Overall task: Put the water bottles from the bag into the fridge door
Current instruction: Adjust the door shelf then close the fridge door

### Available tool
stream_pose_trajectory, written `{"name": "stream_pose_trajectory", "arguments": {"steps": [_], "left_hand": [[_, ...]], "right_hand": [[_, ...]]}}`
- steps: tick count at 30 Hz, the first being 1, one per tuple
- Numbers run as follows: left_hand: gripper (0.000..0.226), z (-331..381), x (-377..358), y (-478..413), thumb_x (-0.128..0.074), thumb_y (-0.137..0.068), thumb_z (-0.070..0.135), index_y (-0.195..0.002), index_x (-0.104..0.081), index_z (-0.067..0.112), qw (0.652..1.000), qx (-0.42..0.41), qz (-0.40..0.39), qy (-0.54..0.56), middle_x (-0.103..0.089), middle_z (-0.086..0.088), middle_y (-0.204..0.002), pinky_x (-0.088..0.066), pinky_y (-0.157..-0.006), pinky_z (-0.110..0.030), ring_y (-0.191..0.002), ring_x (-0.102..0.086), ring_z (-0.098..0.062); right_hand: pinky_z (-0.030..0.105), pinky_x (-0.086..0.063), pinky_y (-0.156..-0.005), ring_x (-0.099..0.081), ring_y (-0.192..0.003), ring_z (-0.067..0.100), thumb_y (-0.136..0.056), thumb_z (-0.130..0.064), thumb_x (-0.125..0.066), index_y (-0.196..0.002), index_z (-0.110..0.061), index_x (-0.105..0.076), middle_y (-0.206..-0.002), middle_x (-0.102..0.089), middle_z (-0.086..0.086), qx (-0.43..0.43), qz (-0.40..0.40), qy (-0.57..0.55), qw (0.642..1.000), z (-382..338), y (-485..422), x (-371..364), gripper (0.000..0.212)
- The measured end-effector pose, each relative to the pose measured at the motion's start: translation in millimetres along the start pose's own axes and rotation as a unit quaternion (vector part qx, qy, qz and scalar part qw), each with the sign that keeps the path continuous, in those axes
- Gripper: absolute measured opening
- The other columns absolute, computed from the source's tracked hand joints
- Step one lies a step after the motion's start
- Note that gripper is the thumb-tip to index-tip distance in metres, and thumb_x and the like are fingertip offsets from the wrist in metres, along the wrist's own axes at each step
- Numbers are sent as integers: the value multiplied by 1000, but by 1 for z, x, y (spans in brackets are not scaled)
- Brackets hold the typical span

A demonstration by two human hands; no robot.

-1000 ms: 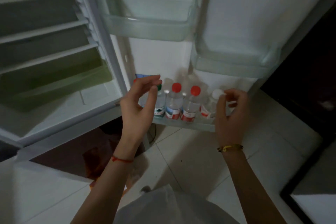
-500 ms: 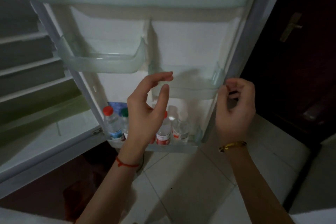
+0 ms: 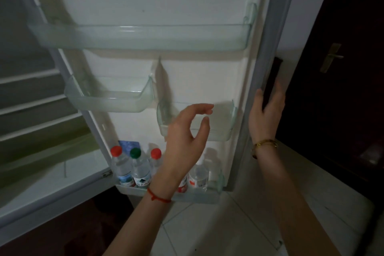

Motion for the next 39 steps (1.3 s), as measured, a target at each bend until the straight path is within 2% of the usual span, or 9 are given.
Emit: {"name": "stream_pose_trajectory", "arguments": {"steps": [4,8,12,17,25,32,36,39], "left_hand": [[25,-7,-13,5,-55,-92,8,-112,-69,14,999,21,-22,-24,-72,7,-105,-44,-93,-10,-102,-64,1],[26,-6,-19,10,-54,-91,10,-112,-69,15,999,19,-22,-39,-72,8,-102,-52,-94,-27,-100,-66,-4],[27,-6,-20,11,-53,-91,12,-112,-69,18,998,30,-13,-45,-72,11,-102,-52,-94,-33,-101,-66,-3],[26,4,-20,15,-54,-92,11,-111,-69,17,999,23,-10,-42,-72,10,-102,-53,-91,-29,-99,-66,-2],[25,22,-17,31,-54,-92,12,-111,-70,16,999,20,-21,-33,-73,10,-101,-52,-90,-20,-98,-65,1],[27,47,-1,62,-54,-93,13,-115,-68,15,999,15,-32,-22,-71,9,-108,-48,-95,-14,-103,-64,0],[29,63,15,87,-54,-93,13,-119,-66,15,999,15,-29,-23,-70,9,-113,-42,-97,-7,-108,-62,-1],[34,75,27,107,-56,-92,11,-124,-63,16,1000,16,-18,-18,-69,9,-114,-42,-98,-10,-110,-62,-3]], "right_hand": [[34,-21,-122,-26,-146,14,-102,-35,-33,-152,-19,-22,-157,-27,-3,-48,-42,-29,998,14,-11,-12,54],[32,-26,-120,-31,-143,14,-103,-34,-30,-152,-20,-24,-157,-30,-2,-59,-60,-57,995,20,-15,-17,51],[29,-29,-116,-36,-141,15,-103,-33,-34,-150,-20,-27,-154,-34,-2,-66,-60,-78,993,23,-16,-16,49],[42,-34,-116,-41,-136,17,-100,-40,-37,-148,-22,-29,-150,-39,0,-51,-65,-77,994,27,-15,-10,52],[48,-38,-111,-44,-132,18,-86,-63,-38,-142,-34,-30,-143,-45,-4,-54,-60,-72,994,21,5,5,63],[51,-42,-106,-47,-128,21,-84,-66,-42,-137,-39,-31,-138,-47,-5,-45,-41,-65,996,4,42,27,61],[49,-44,-104,-48,-126,20,-84,-59,-46,-138,-30,-35,-137,-47,-2,-23,-27,-62,997,-18,73,48,62],[44,-46,-104,-45,-126,17,-83,-56,-50,-139,-28,-35,-138,-43,-4,-13,-38,-67,997,-34,100,63,64]]}}
Point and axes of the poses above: each hand's wrist, its own y-axis away from the middle knuckle, its own x-axis out of the back of the hand, z = x × y, the point moved 6 cm from there along -y, towards the middle knuckle
